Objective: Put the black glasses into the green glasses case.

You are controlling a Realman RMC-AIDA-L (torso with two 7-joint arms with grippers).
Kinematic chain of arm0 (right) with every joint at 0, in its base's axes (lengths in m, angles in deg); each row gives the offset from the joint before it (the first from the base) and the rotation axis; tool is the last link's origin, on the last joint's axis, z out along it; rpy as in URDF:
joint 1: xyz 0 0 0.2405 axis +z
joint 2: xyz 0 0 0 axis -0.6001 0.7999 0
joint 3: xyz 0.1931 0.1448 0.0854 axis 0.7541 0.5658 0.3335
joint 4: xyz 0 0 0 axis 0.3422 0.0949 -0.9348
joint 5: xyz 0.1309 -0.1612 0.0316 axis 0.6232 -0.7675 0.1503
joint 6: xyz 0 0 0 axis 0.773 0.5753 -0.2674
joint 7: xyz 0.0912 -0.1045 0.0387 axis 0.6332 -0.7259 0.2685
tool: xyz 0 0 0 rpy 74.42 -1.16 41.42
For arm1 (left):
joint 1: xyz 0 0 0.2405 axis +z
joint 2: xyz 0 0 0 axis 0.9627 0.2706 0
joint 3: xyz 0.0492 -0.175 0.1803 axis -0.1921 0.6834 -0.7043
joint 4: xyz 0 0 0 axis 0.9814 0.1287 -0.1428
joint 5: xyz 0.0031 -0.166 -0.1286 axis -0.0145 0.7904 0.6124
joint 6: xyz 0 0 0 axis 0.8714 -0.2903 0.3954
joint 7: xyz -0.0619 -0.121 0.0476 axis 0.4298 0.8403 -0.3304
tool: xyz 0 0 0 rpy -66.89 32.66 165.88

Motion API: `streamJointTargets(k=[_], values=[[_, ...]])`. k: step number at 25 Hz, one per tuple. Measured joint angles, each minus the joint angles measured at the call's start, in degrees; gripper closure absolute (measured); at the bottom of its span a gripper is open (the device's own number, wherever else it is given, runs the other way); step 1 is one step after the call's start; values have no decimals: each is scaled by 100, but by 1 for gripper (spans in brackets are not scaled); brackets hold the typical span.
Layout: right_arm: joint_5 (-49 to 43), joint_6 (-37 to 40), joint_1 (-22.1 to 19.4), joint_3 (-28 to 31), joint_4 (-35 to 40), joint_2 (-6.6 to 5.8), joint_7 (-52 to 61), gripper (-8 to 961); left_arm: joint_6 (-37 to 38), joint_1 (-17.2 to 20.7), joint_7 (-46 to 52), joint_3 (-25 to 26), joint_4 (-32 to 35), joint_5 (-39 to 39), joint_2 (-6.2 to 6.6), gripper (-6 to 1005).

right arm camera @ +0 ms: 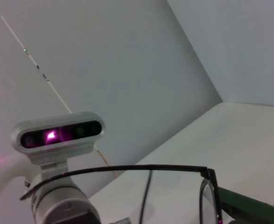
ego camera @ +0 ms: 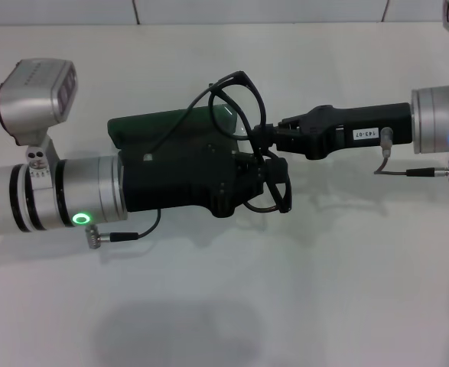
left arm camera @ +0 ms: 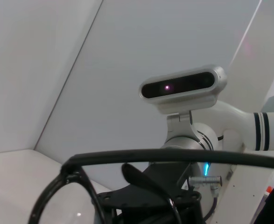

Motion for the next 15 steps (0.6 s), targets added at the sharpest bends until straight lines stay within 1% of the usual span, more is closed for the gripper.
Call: streamJointTargets(k=[15], values=[[76, 201, -5, -16, 10, -10, -131, 902, -15, -48, 0, 25, 6, -1, -9, 992]])
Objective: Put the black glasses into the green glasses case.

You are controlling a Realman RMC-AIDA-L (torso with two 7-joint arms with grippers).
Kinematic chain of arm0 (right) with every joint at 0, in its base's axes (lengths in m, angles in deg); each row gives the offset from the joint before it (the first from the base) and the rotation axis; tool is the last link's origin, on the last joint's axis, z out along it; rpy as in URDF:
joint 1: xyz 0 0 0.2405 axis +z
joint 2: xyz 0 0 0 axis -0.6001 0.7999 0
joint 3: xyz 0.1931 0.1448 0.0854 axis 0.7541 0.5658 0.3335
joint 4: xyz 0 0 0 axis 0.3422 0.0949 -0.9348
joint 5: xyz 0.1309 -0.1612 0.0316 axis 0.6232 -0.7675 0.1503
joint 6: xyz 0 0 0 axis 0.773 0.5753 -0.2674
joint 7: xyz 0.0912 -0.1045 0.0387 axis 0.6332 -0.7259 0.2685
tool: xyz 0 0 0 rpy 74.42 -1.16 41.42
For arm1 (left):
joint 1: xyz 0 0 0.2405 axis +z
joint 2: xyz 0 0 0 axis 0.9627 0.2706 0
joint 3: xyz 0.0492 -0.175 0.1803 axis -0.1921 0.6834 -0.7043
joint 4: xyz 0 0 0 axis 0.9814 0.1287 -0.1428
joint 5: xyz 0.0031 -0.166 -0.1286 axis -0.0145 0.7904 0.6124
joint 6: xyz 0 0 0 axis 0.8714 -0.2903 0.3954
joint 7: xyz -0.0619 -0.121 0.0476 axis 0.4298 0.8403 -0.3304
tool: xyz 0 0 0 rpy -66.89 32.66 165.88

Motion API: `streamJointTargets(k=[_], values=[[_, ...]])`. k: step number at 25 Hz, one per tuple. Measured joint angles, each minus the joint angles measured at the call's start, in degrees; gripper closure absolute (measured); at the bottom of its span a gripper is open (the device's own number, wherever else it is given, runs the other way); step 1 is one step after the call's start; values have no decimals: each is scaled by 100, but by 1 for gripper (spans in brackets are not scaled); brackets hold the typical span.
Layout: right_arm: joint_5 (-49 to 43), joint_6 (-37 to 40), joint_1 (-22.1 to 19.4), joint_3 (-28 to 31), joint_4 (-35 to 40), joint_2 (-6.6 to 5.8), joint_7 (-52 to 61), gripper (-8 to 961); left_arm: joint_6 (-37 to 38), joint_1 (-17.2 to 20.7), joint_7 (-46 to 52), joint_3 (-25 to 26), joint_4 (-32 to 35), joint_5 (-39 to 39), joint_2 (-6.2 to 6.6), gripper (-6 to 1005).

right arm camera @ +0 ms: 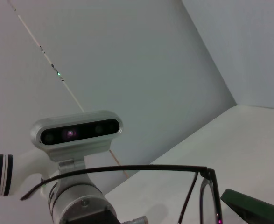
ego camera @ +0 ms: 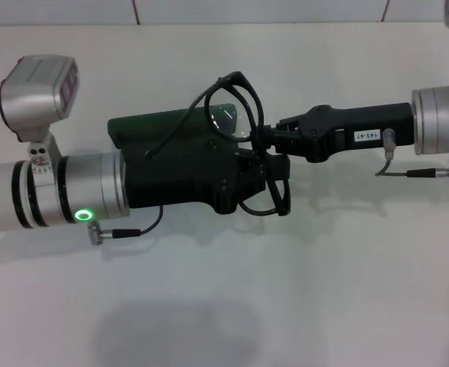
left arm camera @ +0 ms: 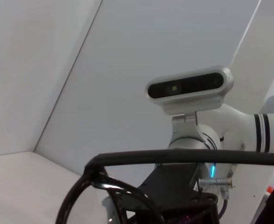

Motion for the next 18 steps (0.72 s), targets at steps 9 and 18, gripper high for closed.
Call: streamJointTargets(k=[9, 18], values=[[1, -1, -8, 40, 0, -12, -25, 897, 14, 12, 1, 7, 3, 0, 2, 990], [-23, -228, -455, 647, 306, -169, -279, 893, 521, 158, 93, 94, 41, 9, 109, 988]])
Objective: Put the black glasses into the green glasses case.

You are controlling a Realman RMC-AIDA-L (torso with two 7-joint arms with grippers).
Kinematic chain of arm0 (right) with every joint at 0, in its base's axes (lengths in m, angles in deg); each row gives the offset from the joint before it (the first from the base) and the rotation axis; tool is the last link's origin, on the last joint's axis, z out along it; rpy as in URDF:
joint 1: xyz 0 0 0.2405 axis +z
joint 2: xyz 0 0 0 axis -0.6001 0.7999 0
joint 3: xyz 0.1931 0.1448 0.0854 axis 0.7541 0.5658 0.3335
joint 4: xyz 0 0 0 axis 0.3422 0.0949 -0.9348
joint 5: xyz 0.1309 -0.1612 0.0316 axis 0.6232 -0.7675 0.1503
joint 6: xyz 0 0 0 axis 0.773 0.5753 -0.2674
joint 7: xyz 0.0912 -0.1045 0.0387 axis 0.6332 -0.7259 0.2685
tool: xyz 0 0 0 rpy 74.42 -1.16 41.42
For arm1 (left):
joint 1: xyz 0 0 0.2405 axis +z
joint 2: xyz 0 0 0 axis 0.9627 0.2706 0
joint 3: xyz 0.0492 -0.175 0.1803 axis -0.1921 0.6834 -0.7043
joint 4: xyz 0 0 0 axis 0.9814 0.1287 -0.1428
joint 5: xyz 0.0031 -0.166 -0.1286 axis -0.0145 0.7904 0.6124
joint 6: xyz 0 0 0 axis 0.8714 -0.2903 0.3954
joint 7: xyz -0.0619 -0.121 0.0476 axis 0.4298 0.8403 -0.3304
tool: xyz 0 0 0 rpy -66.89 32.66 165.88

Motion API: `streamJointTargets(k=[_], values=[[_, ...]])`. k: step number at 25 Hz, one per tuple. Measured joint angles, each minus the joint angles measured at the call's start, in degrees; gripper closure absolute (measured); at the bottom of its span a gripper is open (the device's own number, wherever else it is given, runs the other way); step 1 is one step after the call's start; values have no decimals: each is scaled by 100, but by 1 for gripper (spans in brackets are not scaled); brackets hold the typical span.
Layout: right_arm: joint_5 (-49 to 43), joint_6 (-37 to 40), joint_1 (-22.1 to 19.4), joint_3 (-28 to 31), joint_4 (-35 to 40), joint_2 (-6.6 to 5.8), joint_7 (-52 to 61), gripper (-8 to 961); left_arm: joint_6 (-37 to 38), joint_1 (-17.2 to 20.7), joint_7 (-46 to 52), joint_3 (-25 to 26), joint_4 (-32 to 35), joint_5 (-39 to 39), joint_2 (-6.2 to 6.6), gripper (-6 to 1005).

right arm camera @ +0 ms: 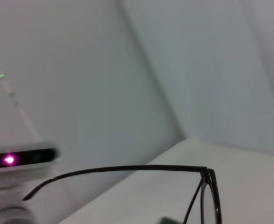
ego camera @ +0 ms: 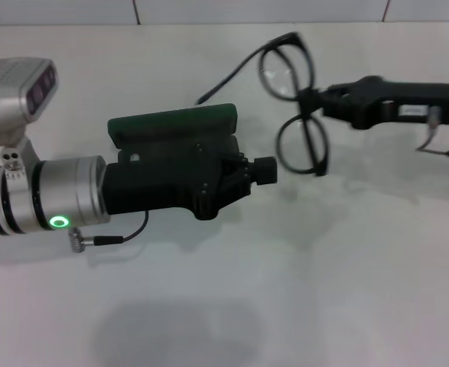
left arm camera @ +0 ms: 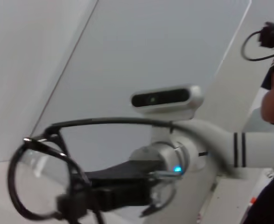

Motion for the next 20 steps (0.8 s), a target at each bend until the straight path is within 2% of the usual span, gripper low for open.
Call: streamJointTargets(k=[4, 7, 9, 12, 20], values=[[21, -52, -333, 192, 140, -238, -116, 890, 260, 15, 41, 0, 68, 2, 73, 987], [-24, -5, -515, 195, 142, -353, -385, 889, 354, 41, 49, -1, 185, 54, 89, 987], [-123, 5, -607, 167, 115, -377, -650, 888, 377, 47, 52, -1, 231, 117, 94, 986], [-303, 32, -664, 149, 79, -320, -1063, 886, 401, 34, 54, -14, 260, 147, 99, 985], [-434, 122, -558, 74, 183, 33, -1948, 882, 480, -10, 136, -80, 263, 91, 73, 984]])
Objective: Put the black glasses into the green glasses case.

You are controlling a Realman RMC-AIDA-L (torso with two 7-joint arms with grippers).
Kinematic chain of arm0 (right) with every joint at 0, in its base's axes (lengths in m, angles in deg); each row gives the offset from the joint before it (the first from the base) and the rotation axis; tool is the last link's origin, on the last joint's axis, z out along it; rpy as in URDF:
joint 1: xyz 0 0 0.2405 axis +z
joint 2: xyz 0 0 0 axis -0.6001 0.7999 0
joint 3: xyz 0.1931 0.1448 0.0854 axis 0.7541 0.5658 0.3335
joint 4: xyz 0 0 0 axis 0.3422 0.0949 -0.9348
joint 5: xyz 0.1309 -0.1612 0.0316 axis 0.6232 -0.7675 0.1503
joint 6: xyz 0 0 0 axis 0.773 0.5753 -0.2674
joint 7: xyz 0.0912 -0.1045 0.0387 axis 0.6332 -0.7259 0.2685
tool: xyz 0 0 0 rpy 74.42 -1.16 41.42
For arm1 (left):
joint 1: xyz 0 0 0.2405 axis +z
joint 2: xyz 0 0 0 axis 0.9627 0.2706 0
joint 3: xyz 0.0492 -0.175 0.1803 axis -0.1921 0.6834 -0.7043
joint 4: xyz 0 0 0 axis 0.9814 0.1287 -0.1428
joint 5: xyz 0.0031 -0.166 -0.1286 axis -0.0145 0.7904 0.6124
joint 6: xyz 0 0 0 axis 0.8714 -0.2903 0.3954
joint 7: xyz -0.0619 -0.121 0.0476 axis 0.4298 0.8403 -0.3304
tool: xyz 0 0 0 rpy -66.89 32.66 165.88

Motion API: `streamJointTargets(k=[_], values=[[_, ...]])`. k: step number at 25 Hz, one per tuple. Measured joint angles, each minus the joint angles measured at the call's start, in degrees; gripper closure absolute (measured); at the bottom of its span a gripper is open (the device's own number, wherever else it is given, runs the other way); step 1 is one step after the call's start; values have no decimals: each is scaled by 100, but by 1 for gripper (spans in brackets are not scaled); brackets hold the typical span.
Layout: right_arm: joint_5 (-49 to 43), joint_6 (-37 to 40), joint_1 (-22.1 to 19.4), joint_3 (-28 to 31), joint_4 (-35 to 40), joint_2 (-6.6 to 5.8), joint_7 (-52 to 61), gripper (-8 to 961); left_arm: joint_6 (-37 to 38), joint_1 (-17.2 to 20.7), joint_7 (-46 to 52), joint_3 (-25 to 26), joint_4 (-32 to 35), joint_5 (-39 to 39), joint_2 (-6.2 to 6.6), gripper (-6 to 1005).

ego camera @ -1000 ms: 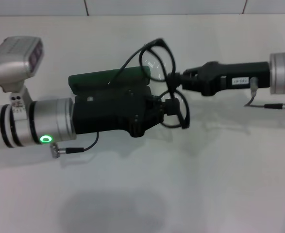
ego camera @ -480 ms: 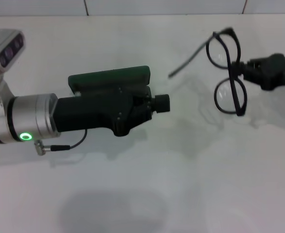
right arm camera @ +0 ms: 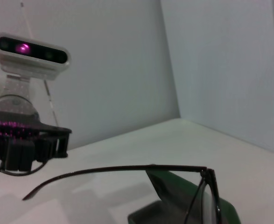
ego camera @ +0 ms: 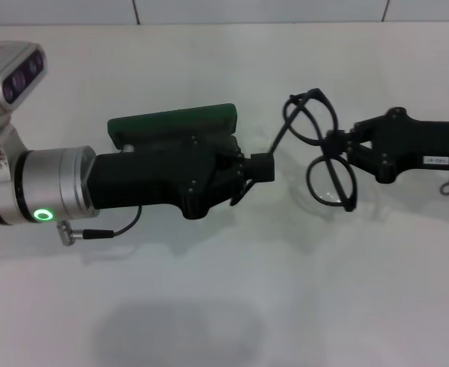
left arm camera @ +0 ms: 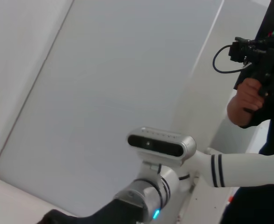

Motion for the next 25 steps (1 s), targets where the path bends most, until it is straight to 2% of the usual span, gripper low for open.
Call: streamJointTargets(k=[4, 18, 25], values=[[1, 32, 148, -10, 29, 71, -173, 880, 15, 5, 9, -43, -19, -10, -5, 983], [344, 456, 469, -38, 44, 123, -207, 873, -108, -28, 9, -120, -35, -66, -106, 979], [664, 591, 551, -363, 47, 141, -209, 869, -158, -90, 8, -120, -53, -92, -149, 978]])
